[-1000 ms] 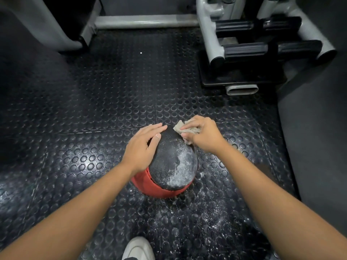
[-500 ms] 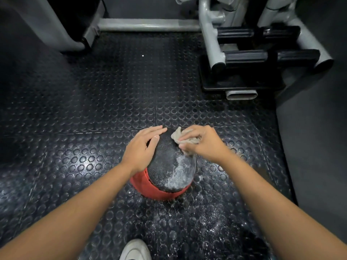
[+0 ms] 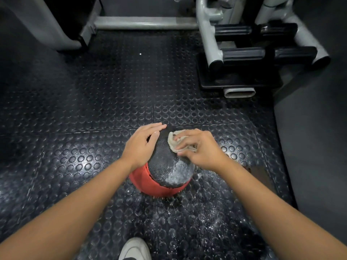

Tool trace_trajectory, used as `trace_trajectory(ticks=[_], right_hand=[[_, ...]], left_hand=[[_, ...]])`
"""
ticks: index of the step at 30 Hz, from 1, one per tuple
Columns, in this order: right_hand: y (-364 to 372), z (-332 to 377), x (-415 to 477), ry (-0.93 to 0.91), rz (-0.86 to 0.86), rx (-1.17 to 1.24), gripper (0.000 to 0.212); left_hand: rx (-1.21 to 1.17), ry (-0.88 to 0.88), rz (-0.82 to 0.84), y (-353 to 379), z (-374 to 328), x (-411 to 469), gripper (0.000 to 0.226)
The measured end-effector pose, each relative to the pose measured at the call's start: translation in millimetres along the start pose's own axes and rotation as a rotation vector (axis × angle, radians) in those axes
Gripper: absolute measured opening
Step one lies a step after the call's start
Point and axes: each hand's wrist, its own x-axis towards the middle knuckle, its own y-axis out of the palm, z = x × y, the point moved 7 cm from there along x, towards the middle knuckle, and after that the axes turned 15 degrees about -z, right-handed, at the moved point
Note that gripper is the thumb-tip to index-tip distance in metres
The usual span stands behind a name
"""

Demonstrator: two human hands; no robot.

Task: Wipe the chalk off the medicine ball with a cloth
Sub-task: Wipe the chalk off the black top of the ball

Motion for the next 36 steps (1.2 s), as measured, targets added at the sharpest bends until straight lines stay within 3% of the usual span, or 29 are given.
trace_trajectory(ticks=[6, 13, 19, 25, 33, 36], right_hand=[[-25, -45, 2, 0.181, -0.160, 0.006, 0.013], [-3, -6, -2, -0.017, -0.109, 0.045, 0.013], [-19, -37, 5, 0.108, -0.216, 0.052, 0.015], [10, 23, 4, -0.244, -0.036, -0.059, 0.013], [-19, -47, 25, 0.180, -0.151, 0.029, 0.013], [-13, -43, 19, 0.169, -0.144, 0.048, 0.013]], left_hand=[[0.031, 0.000, -0.013, 5, -4, 4, 0.036], [0.012, -0.008, -0.021, -2, 4, -3, 0.041], [0.020, -0.020, -0.021, 2, -1, 0, 0.036], [-0.012, -0.037, -0.012, -2, 6, 2, 0.044], [-0.003, -0.058, -0.019, 3, 4, 1, 0.038], [-0.011, -0.065, -0.028, -2, 8, 1, 0.040]])
